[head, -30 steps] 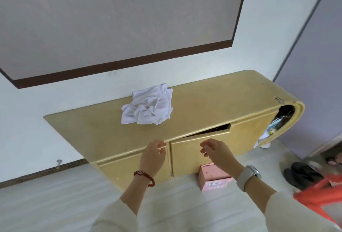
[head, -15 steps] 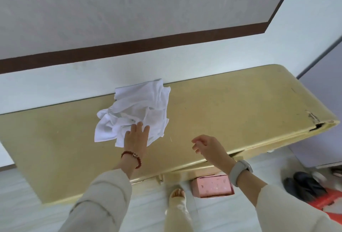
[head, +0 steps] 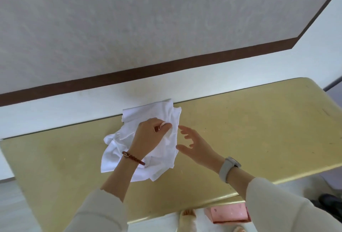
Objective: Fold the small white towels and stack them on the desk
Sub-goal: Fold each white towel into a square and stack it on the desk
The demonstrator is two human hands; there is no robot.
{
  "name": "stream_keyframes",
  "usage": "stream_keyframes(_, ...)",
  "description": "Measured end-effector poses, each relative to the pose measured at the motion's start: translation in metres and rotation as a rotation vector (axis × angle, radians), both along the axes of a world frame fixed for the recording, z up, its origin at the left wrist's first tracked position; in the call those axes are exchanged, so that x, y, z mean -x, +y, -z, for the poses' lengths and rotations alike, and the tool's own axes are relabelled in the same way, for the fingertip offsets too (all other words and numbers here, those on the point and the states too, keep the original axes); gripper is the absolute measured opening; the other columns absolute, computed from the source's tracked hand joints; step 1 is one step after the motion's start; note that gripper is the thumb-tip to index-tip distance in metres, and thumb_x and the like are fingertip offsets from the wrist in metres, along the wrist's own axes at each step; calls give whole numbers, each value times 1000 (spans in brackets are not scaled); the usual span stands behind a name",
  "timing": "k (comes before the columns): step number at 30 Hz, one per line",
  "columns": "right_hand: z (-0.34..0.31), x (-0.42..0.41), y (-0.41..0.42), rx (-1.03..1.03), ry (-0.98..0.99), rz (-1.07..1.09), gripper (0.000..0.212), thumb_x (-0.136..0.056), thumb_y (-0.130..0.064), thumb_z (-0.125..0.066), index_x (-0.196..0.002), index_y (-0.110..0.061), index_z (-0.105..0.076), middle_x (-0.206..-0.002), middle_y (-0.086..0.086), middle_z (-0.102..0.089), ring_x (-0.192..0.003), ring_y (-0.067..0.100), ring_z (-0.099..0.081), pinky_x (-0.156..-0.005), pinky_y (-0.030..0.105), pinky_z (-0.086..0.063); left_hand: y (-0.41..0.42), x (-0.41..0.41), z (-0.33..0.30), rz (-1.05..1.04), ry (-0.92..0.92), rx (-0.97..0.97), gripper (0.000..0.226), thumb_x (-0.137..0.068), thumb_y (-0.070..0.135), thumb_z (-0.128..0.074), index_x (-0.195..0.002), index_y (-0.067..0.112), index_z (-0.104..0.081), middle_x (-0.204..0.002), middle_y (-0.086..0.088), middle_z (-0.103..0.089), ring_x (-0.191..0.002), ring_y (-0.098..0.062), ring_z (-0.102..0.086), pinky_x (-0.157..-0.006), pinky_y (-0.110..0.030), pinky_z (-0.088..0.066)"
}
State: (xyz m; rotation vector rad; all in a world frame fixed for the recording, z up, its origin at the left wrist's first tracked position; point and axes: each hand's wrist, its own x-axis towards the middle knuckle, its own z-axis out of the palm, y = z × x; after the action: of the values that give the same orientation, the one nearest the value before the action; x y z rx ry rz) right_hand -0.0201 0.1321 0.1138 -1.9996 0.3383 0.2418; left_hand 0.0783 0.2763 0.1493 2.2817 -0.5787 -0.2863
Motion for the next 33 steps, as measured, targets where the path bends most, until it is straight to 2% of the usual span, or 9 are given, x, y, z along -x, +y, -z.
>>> stream_keyframes(3, -21, -19, 2, -126, -104, -22, 46, -87, -31, -58, -130, -25, -43, -122, -11, -53, -111, 6, -50, -92, 25, -44, -21, -4, -37, -20, 50, 139, 38, -85, 20, -63, -50, 23, -48, -48, 9, -46, -47, -5, -40, -51, -11, -31)
stream_keyframes(6, -40, -30, -16, -121, -244, 59, 31, -93, -31, -48, -101, -2, -58, -96, 11, -66, -90, 25, -62, -78, 36, -51, -45, -7, -67, 5, 32, 218, 36, -88, 19, -59, -53, 21, -50, -47, 11, -43, -49, -5, -37, -51, -9, -30)
stream_keyframes(9, -57, -26, -58, -93, -326, 78, 30, -94, -28, -49, -71, -8, -50, -64, 6, -53, -59, 16, -50, -56, 29, -39, -73, -3, -86, -21, 48, 294, 28, -91, 19, -54, -64, 11, -57, -59, 5, -48, -56, -5, -41, -54, -10, -34)
stream_keyframes(12, -68, -11, -118, -86, -338, 2, 36, -94, -21, -49, -60, -14, -39, -57, -5, -34, -51, 5, -30, -52, 21, -23, -111, 13, -96, -37, 78, 346, 28, -92, 17, -52, -64, 19, -55, -62, 4, -49, -56, -1, -45, -55, -8, -36)
stream_keyframes(17, -74, 23, -236, 39, -334, -49, 26, -94, -17, -49, -69, -11, -52, -64, -1, -47, -60, 15, -40, -60, 28, -32, -192, 56, -87, -111, 98, 375, 30, -91, 20, -53, -74, -3, -60, -68, -8, -52, -65, -14, -45, -64, -28, -37)
stream_keyframes(20, -76, 48, -302, 224, -302, -174, 10, -93, -14, -47, -92, -14, -56, -82, -3, -54, -72, 12, -48, -62, 17, -36, -247, 87, -84, -168, 96, 397, 27, -91, 19, -54, -70, 4, -61, -60, 9, -50, -59, -5, -40, -61, -20, -34)
stream_keyframes(23, -71, 68, -360, 450, -258, -234, 15, -94, -17, -45, -100, -8, -55, -87, -2, -46, -80, 16, -46, -68, 25, -33, -293, 109, -82, -285, 73, 389, 20, -91, 18, -56, -72, 21, -63, -52, 19, -52, -48, 2, -43, -53, -9, -32)
stream_keyframes(27, -79, 74, -422, 511, -264, -38, 18, -93, -22, -49, -93, -10, -62, -81, -5, -46, -80, 20, -51, -71, 28, -34, -328, 116, -81, -428, 108, 427, 13, -90, 19, -57, -87, 17, -70, -52, 8, -58, -46, -6, -49, -52, -17, -40)
stream_keyframes(33, -117, 71, -456, 539, -526, 148, 17, -92, -12, -50, -97, -10, -66, -93, 1, -56, -83, 18, -52, -74, 30, -41, -347, 110, -108, -460, 46, 595, 10, -89, 9, -57, -90, 13, -66, -89, -1, -63, -66, -2, -63, -58, -15, -53)
